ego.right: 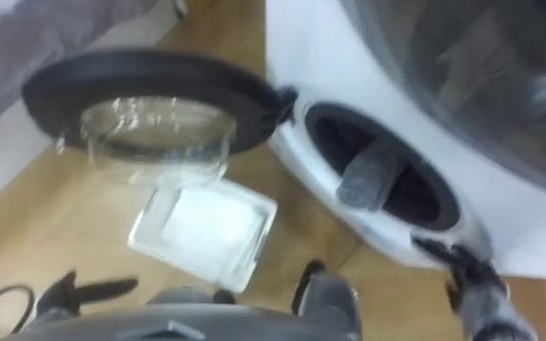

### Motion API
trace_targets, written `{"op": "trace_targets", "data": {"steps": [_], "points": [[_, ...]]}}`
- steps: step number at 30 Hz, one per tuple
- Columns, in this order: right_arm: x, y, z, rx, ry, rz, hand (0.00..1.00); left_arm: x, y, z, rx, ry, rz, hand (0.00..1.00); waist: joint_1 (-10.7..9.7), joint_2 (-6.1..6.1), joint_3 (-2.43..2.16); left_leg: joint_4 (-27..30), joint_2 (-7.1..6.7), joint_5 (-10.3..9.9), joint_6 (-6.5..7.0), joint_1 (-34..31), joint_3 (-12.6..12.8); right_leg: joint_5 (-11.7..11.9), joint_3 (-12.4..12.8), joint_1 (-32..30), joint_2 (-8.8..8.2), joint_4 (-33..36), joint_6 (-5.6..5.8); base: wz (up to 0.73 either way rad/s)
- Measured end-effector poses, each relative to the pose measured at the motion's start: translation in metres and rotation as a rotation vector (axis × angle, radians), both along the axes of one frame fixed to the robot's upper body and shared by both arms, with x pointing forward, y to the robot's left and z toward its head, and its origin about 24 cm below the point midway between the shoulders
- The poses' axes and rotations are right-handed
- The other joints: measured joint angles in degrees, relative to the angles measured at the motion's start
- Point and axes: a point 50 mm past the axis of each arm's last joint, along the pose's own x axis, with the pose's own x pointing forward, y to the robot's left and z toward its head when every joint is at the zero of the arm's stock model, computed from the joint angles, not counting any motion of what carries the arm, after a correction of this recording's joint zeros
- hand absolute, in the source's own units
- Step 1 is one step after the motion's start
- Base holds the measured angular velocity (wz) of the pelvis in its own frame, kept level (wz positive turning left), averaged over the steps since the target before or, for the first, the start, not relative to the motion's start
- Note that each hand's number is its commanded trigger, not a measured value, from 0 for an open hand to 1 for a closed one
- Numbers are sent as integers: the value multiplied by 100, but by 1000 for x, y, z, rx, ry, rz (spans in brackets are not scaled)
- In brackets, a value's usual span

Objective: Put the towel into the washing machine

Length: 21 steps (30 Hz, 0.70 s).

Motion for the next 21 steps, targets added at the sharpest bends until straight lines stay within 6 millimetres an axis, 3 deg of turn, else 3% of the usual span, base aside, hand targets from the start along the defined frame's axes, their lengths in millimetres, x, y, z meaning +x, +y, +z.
{"op": "trace_targets", "data": {"steps": [3, 8, 9, 14, 18, 21], "points": [[-18, 18, -9, 31, 65, 47, 0, -7, -5, -3, -24, 26, -18, 0, -16, 53, 50, -239, 71, 45, -79, 353, 0, 25, 1, 367, 143, -295, -10, -6], [-15, 39, -16, 81, 42, 127, 0, -13, -14, -6, -44, 32, 0, 0, -66, 155, 101, -511, 113, 116, -199, 733, 10, 31, 1, 723, 271, -531, -22, -1], [-14, 41, -17, 92, 34, 141, 0, -15, -15, -6, -46, 36, 2, 0, -57, 154, 133, -565, 127, 121, -206, 835, -11, 30, 11, 796, 298, -550, -23, -5], [-12, 56, -22, 162, 27, 157, 0, -22, -12, -6, -41, 53, 28, 0, -42, 159, 125, -611, 180, 131, -223, 1008, -32, 24, 7, 990, 369, -622, -30, 1], [-9, 64, -24, 203, 26, 177, 0, -24, -14, -7, -47, 74, 7, 0, -37, 69, 110, -650, 192, 131, -224, 1109, -46, 25, -3, 1125, 398, -702, -31, 2], [-8, 70, -25, 224, 41, 244, 0, -24, -18, -8, -56, 89, -10, 0, -51, -20, 125, -652, 194, 131, -224, 1197, -43, 29, 21, 1231, 409, -747, -37, 0]]}}
